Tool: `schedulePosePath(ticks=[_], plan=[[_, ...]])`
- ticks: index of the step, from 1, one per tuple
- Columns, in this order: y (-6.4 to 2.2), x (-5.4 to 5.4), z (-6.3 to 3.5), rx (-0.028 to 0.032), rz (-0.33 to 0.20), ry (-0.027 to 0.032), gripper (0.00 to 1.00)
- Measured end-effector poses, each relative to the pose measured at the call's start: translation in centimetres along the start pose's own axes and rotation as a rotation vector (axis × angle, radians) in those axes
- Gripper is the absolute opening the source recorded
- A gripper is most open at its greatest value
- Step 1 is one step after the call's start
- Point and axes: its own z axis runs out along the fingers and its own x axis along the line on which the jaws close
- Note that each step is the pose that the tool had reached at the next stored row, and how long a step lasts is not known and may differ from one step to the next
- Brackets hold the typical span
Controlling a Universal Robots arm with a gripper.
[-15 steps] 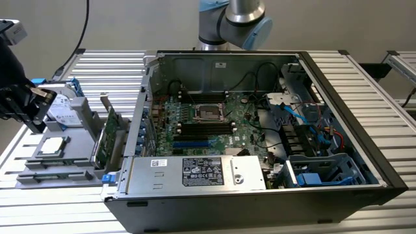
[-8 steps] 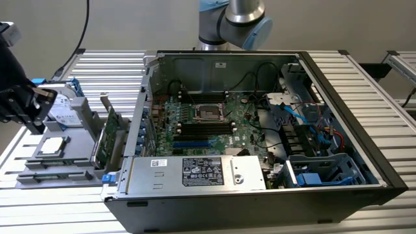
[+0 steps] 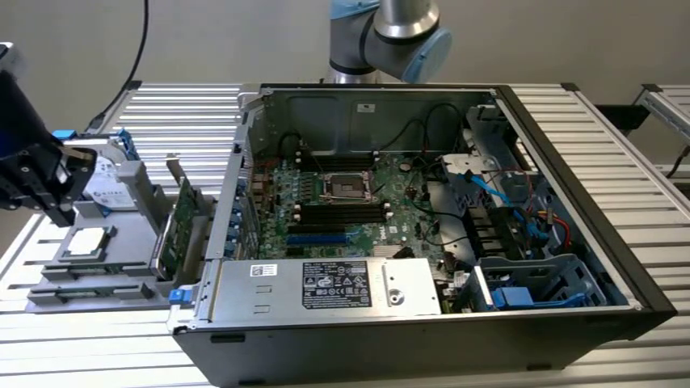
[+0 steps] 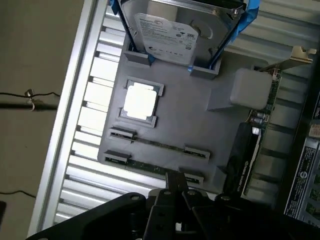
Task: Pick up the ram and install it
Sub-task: 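Pick up the ram and move it above insertion slot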
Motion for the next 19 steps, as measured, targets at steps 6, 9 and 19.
schedulePosePath(ticks=[6, 9, 19], plan=[[-0.02, 0.0, 0.39, 0.0034, -0.109, 0.0053, 0.11], [-0.03, 0.0, 0.58, 0.0051, -0.164, 0.008, 0.11], [-0.06, 0.0, 1.18, 0.0107, -0.345, 0.0171, 0.11]])
